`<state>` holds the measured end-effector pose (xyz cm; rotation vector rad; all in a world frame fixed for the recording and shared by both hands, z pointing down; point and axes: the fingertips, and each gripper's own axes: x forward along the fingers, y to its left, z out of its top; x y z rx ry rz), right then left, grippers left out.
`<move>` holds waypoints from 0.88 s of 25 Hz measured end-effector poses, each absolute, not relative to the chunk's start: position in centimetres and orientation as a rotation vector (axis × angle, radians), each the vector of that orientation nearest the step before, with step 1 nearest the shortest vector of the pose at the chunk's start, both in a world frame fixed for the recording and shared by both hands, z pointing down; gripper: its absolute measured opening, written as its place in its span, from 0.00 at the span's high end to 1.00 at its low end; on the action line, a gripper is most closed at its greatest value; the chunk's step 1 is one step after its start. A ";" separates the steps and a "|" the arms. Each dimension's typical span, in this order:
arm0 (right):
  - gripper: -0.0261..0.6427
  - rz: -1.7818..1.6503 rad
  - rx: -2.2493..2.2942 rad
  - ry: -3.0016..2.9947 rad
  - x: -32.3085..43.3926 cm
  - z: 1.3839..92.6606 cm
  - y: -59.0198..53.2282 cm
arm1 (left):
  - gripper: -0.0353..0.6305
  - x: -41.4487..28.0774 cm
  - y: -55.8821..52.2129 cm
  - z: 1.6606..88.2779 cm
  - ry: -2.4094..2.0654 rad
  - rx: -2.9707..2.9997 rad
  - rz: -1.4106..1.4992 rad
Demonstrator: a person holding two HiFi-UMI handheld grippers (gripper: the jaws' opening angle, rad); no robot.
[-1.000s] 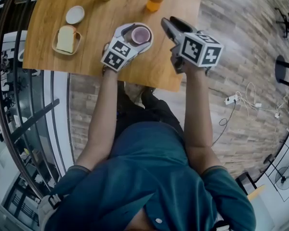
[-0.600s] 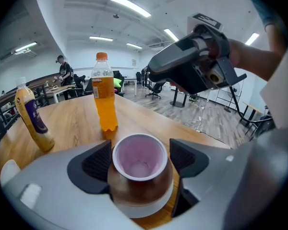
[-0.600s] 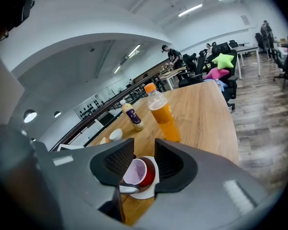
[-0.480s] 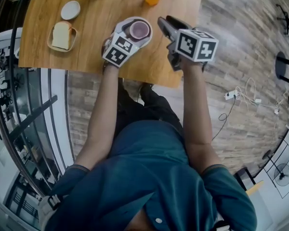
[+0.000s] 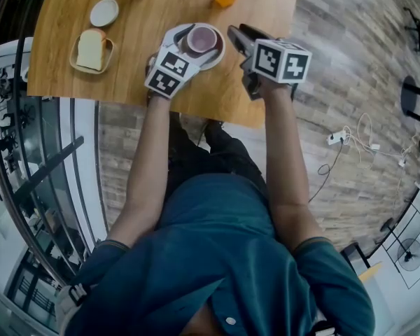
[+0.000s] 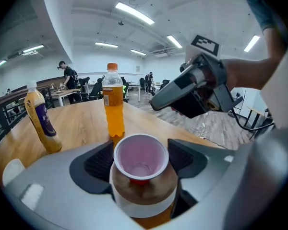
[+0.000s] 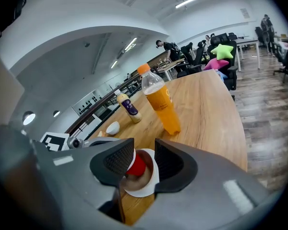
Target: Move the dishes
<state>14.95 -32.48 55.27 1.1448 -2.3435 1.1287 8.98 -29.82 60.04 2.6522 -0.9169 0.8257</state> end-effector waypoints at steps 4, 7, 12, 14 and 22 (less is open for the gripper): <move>0.79 1.156 1.131 -2.314 14.4 56.7 -32.6 | 0.42 8.1 -30.2 58.5 -0.939 2.662 0.789; 0.79 1.173 1.124 -2.289 14.1 57.9 -32.4 | 0.42 7.5 -30.4 57.3 -0.953 2.671 0.759; 0.79 1.201 1.111 -2.247 13.6 59.7 -32.1 | 0.42 6.5 -30.7 55.0 -0.976 2.694 0.701; 0.79 1.209 1.107 -2.233 13.4 60.4 -32.1 | 0.42 6.2 -31.0 54.2 -0.986 2.704 0.690; 0.79 1.230 1.096 -2.181 13.0 62.5 -32.0 | 0.42 3.5 -32.5 51.9 -1.050 2.713 0.673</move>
